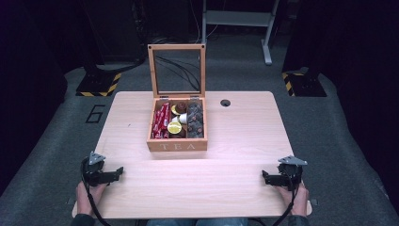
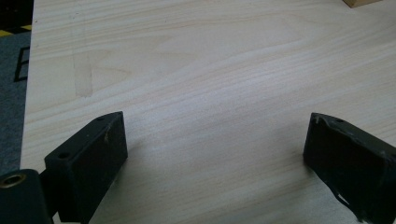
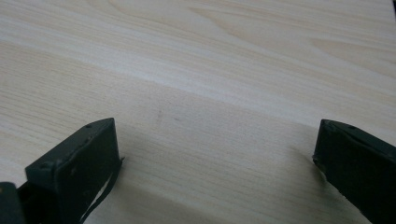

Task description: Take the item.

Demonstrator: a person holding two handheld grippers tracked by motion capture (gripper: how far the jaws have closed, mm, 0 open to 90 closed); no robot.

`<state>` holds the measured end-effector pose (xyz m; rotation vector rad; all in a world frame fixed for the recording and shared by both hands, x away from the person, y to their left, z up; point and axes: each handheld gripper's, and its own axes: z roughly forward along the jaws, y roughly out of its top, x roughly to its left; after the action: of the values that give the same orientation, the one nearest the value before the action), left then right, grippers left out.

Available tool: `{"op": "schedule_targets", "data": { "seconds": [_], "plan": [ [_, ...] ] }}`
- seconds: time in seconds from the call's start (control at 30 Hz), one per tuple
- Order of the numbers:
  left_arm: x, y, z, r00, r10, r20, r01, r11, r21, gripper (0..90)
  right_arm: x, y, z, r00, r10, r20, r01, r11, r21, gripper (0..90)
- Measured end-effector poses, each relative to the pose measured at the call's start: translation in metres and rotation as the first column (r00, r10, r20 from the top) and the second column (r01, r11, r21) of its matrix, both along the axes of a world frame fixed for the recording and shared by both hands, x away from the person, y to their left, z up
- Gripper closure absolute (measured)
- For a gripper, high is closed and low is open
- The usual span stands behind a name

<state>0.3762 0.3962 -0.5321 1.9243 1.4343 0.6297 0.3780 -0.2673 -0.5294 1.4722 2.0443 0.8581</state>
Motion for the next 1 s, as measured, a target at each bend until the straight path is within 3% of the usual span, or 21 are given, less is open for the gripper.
{"op": "schedule_targets", "data": {
  "seconds": [0.27,0.6,0.8,1.0],
  "plan": [
    [-0.002,-0.003,0.0,0.9992,0.041,-0.004,-0.041,0.9992,0.001,5.8,0.002,-0.002,0.0,0.9998,0.015,-0.01,-0.015,1.0,0.004,0.0],
    [-0.005,-0.004,0.0,0.9998,0.007,-0.018,-0.007,1.0,0.005,0.0,0.002,-0.001,0.001,0.9998,0.015,-0.015,-0.015,1.0,0.003,0.0],
    [-0.009,-0.002,0.003,0.9991,-0.004,-0.042,0.003,0.9993,-0.038,0.0,0.002,-0.001,0.0,0.9996,0.019,-0.02,-0.019,1.0,0.013,0.0],
    [-0.012,-0.004,0.008,0.9996,0.001,-0.028,-0.002,0.9988,-0.048,0.0,0.003,-0.001,0.0,0.9996,0.02,-0.017,-0.02,1.0,0.014,0.0]
  ]
}}
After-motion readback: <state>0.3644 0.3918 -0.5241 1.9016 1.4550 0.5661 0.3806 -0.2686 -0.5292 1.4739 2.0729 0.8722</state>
